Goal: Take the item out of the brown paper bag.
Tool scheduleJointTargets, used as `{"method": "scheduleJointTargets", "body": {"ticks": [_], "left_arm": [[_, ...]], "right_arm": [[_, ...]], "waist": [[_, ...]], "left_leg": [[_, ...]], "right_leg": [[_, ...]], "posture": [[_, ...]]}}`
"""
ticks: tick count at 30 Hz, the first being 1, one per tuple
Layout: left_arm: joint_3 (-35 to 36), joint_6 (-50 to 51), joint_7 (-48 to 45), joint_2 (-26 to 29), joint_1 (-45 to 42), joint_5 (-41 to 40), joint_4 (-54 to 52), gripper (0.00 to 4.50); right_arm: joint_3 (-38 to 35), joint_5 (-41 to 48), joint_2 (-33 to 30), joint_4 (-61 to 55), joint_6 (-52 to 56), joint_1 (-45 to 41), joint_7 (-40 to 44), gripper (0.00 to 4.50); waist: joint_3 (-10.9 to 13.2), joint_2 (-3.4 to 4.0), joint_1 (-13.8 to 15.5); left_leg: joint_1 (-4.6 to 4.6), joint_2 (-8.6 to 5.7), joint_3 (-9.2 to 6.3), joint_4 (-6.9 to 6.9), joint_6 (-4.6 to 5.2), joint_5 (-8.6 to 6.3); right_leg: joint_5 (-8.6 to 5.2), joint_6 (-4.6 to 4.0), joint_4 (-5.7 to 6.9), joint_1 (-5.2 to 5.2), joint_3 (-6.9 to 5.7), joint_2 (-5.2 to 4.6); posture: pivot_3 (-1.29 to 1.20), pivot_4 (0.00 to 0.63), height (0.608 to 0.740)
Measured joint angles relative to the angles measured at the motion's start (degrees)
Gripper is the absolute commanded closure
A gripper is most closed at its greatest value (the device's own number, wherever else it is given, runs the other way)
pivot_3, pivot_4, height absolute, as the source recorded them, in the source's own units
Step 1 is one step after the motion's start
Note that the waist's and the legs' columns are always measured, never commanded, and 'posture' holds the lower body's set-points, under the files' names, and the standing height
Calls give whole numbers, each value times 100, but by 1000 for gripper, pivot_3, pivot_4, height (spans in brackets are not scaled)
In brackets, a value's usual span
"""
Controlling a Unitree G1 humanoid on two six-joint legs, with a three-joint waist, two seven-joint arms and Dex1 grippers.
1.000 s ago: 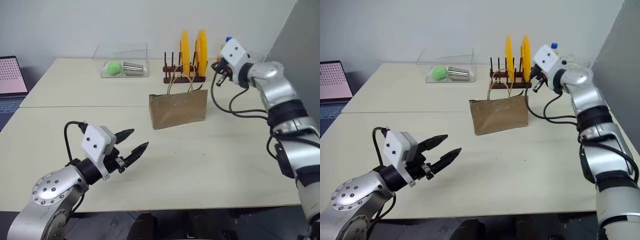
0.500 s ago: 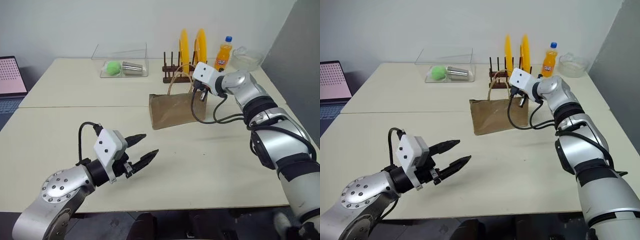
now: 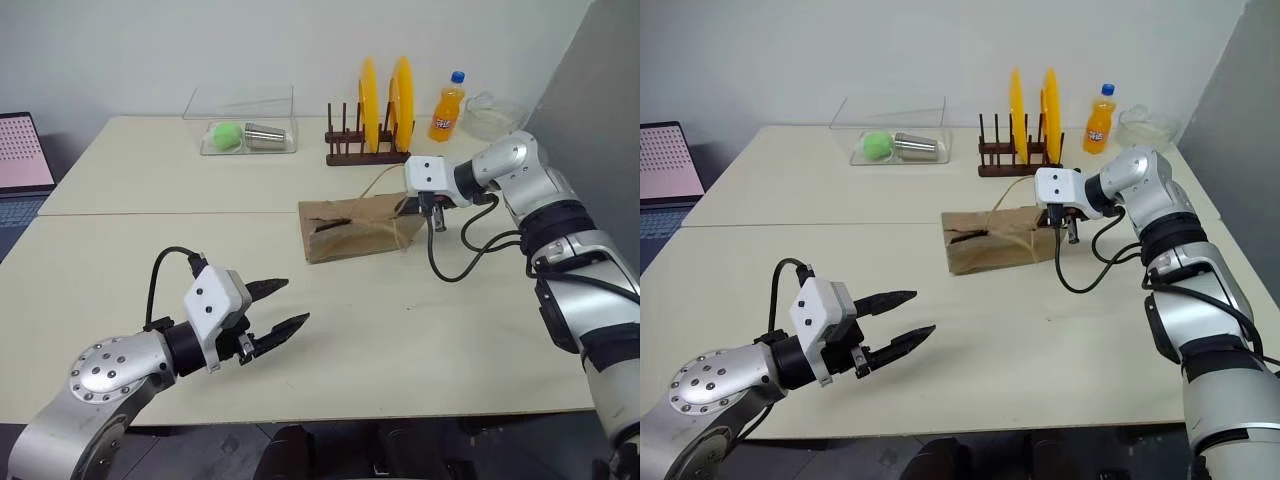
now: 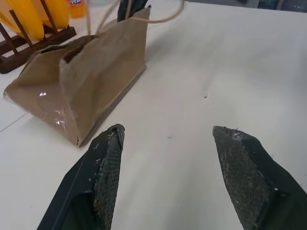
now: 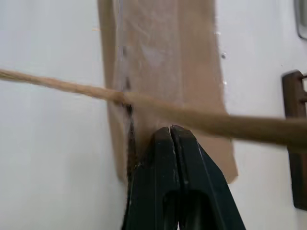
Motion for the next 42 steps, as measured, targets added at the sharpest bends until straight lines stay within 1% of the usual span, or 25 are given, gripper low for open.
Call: {"method": "scheduleJointTargets", "body": {"ticks": [5,12,16,19,20,22,23,25,27,31,32,36,39,42], "left_arm": [[-52,-103,-108,80,-29,-49,115,1394],[-191,-259,-233,164,-126,-53,222,1394],[-291,-353,-387,321,-262,-47,383,1394],[-436,-538,-690,580,-682,-9,638,1394],[-495,-604,-796,701,-855,53,737,1226],[-696,-788,-1024,927,-1181,233,953,832],[-911,-930,-1181,987,-1425,366,1102,573],[-1483,-1358,-1558,976,-2017,702,1389,10],[-2023,-1678,-1854,818,-2515,956,1621,0],[-2766,-1978,-2166,283,-3389,1262,2163,0],[-2970,-2211,-2251,108,-3638,1455,2400,0],[-3470,-3049,-2500,-224,-3995,2048,3137,0],[-3697,-3414,-2636,-429,-4059,2305,3448,0],[-3865,-3663,-2745,-526,-4067,2468,3557,0]], "right_arm": [[-15,295,-271,-1538,630,770,474,4460],[-128,660,-637,-3141,1498,1348,566,4460],[-530,1119,-980,-4216,2235,1650,557,4460],[-1161,1768,-1344,-5448,3217,2210,442,4460],[-1356,1999,-1415,-5870,3582,2495,374,4493],[-1669,2407,-1508,-6646,4259,3176,144,4107],[-1877,2568,-1526,-7022,4565,3614,-59,3906],[-2304,2862,-1424,-7865,5177,4700,-560,3264],[-2477,3197,-1321,-8573,5795,5532,-992,2495],[-3100,3797,-1293,-9698,6607,6289,-1618,1045],[-3254,3934,-1271,-9998,6791,6583,-1821,715],[-3650,4313,-1159,-10633,7295,7427,-2315,715],[-4065,4549,-1211,-10704,7427,8018,-2602,715],[-4312,4735,-1364,-10711,7397,8340,-2844,715]], "waist": [[1,2,11],[5,7,16],[10,12,39],[10,12,111],[10,12,135],[10,12,163],[10,12,178],[9,11,264],[13,22,284],[16,20,256],[15,20,265],[14,19,258],[14,17,256],[14,16,245]], "left_leg": [[-1,0,-4,-1,0,0],[-2,0,-6,-3,-1,0],[-7,0,-9,-2,-1,0],[-12,1,-20,-5,-1,-1],[-12,1,-21,-5,-2,-1],[-17,1,-18,-7,-2,-1],[-20,1,-18,-8,-1,-1],[-34,1,-24,-7,-2,-1],[-62,-2,-15,4,-1,-1],[-73,0,-17,12,-1,0],[-71,0,-20,11,-1,0],[-72,0,-19,10,-1,0],[-73,0,-19,12,0,0],[-71,0,-18,12,0,0]], "right_leg": [[-1,0,-2,0,-2,0],[-3,0,-5,0,-5,0],[-6,5,-10,0,-8,0],[-9,9,-18,-1,-18,0],[-14,16,-21,-1,-20,0],[-19,26,-29,0,-18,0],[-19,27,-33,-1,-18,-1],[-19,29,-42,-3,-26,-1],[-14,37,-40,-28,-18,-2],[-9,47,-38,-38,-20,3],[-10,48,-38,-34,-23,3],[-10,48,-39,-33,-21,6],[-9,51,-43,-30,-22,6],[-8,53,-43,-30,-21,6]], "posture": [[0,150,740],[0,150,740],[0,150,740],[0,150,740],[0,150,740],[0,150,740],[0,150,740],[0,150,740],[0,150,740],[0,150,740],[0,150,740],[0,150,740],[0,150,740],[0,150,740]]}}
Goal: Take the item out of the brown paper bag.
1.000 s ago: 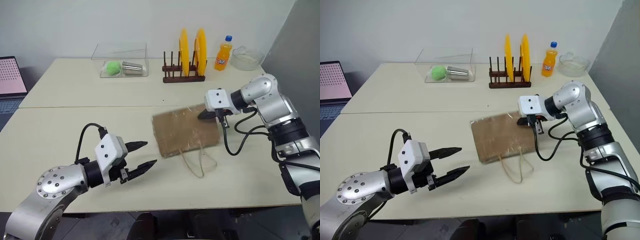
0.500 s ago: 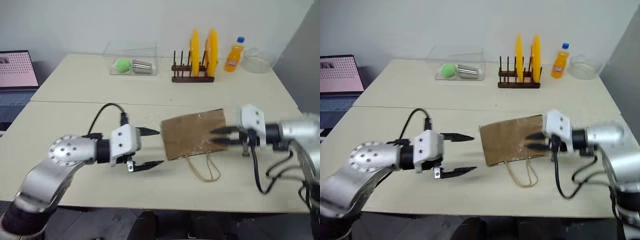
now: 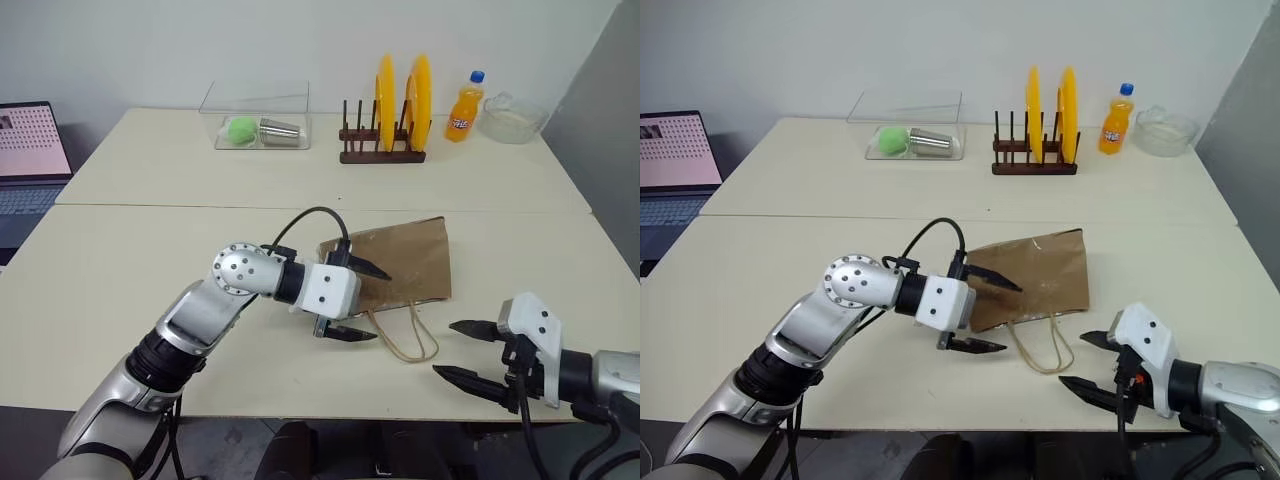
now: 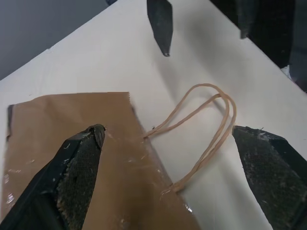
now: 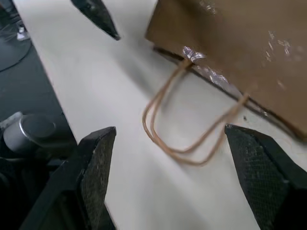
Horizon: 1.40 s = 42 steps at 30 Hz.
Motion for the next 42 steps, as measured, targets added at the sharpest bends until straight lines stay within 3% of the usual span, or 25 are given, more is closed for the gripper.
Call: {"method": "scheduleJointTargets", "body": {"ticks": [6,12,18,22,28,42], "left_arm": [[-177,-384,-101,-64,120,314,18,0],[-170,-515,-116,-69,181,356,70,0],[13,-929,-113,112,-6,539,826,0],[8,-1348,90,-258,-370,850,1467,0],[-32,-2163,172,-676,-852,1090,2456,0],[-164,-2873,121,-770,-862,1381,2700,0]], "right_arm": [[-126,144,-441,-4,-824,1084,-480,715],[-84,942,-875,-9,-1635,1622,-1321,715],[57,1407,-1192,-11,-2248,2052,-2113,715],[102,1586,-1325,-11,-2465,2301,-2393,715],[381,1870,-1577,-13,-2806,2294,-2912,715],[1354,1671,-1852,-13,-3214,2208,-3778,715]], "waist": [[0,-2,-2],[-1,-3,-7],[-1,-3,-3],[-1,-6,53],[-2,-8,18],[-3,-9,35]], "left_leg": [[-1,2,-2,-1,0,0],[0,5,-6,-2,1,0],[-5,7,-4,-2,3,-1],[-11,4,-7,1,4,-1],[-8,5,0,1,7,-2],[-7,5,0,3,7,-2]], "right_leg": [[0,3,-5,2,-3,4],[10,19,-31,16,-7,8],[16,30,-54,20,-4,11],[21,39,-64,24,-6,9],[24,43,-67,25,1,10],[25,44,-64,25,2,11]], "posture": [[0,150,740],[0,150,740],[0,150,740],[0,150,740],[0,150,740],[0,150,740]]}}
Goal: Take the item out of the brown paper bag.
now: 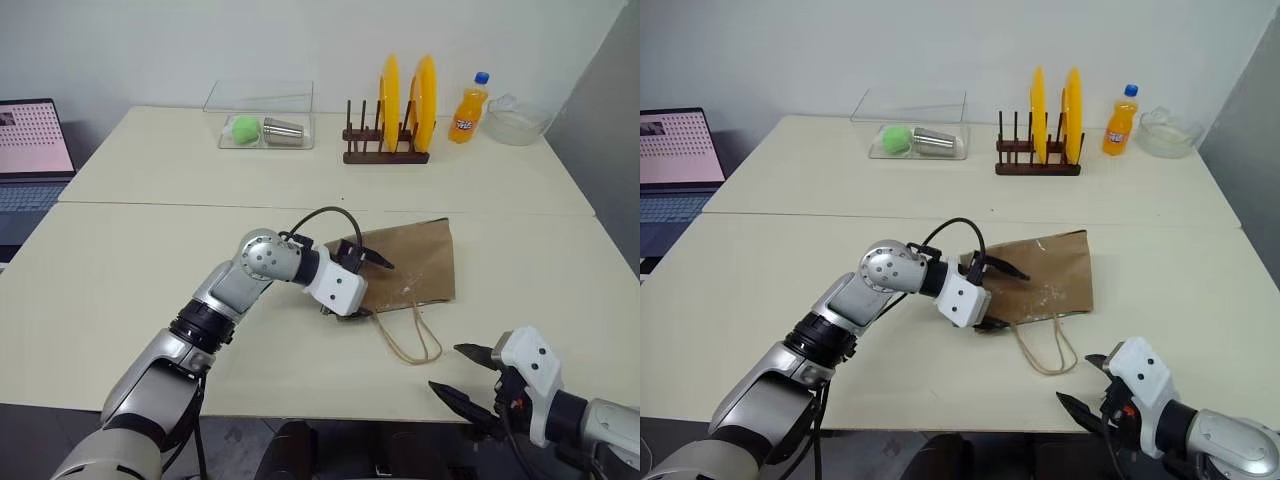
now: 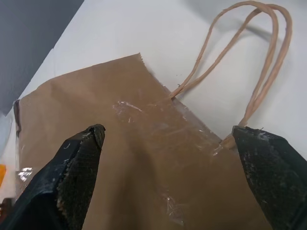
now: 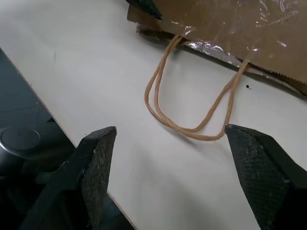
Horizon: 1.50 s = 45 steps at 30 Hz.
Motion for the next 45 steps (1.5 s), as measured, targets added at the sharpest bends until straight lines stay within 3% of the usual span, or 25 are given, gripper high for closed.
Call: {"method": "scheduleJointTargets", "body": {"ticks": [7,21,38,45], "left_arm": [[-252,194,-230,-162,208,-32,-130,0],[-407,127,-119,-659,42,219,309,0],[-648,-607,-100,-790,-6,570,852,0],[-892,-759,-200,-866,-23,699,949,2140]], "right_arm": [[220,1,-76,0,-196,-95,-245,715],[215,-10,-355,0,-780,610,-455,715],[-18,9,-864,-1,-1512,1183,-785,715],[-28,118,-943,-1,-1579,1147,-853,688]], "waist": [[0,1,0],[-1,0,2],[-3,-2,5],[-5,-1,5]], "left_leg": [[1,0,-1,2,0,0],[2,-1,2,5,1,0],[4,-1,5,6,1,0],[6,-1,6,6,1,0]], "right_leg": [[0,0,3,0,0,0],[0,0,5,2,2,1],[1,1,6,5,5,1],[1,0,6,6,6,1]], "posture": [[0,150,740],[0,150,740],[0,150,740],[0,150,740]]}}
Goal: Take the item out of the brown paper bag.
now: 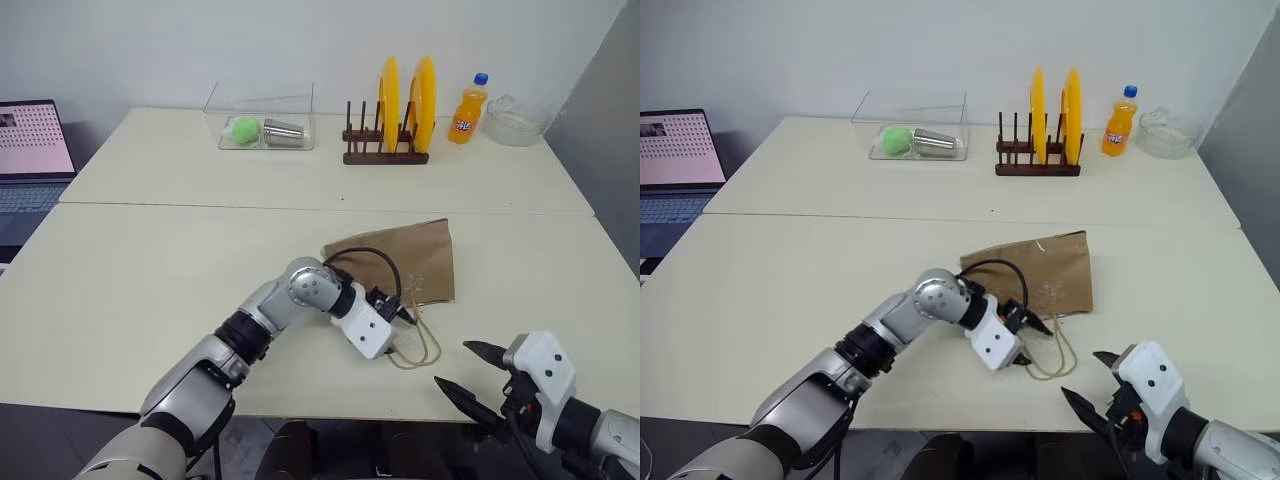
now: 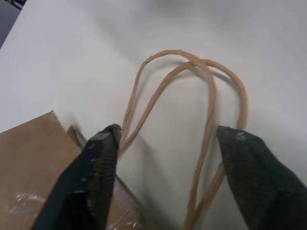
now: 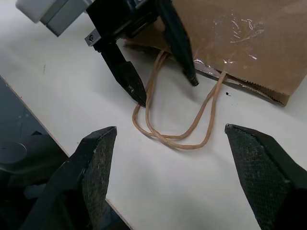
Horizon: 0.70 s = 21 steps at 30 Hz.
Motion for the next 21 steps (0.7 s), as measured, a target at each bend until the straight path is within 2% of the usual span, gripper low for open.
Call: {"method": "scheduleJointTargets", "body": {"ticks": [6,8,15,21], "left_arm": [[-133,-111,-14,-15,-4,120,98,4065],[-153,-117,-11,-17,-5,139,141,4474],[-170,-16,31,-23,-73,73,211,4474],[436,1273,-183,-42,-45,-854,-253,4474]], "right_arm": [[1,93,-64,0,2,-163,-81,688],[1,95,-69,0,3,-190,-98,688],[53,39,-124,0,5,-334,-46,688],[327,-808,-426,-2,240,-620,349,688]], "waist": [[-3,-2,1],[-3,-2,1],[-4,-2,-4],[-4,-2,-12]], "left_leg": [[2,-1,1,3,1,0],[1,-1,1,3,1,0],[2,0,1,3,1,0],[1,0,-2,3,1,0]], "right_leg": [[1,1,0,4,1,0],[1,1,0,4,1,0],[1,1,2,4,2,0],[0,0,2,1,-2,1]], "posture": [[0,150,740],[0,150,740],[0,150,740],[0,150,740]]}}
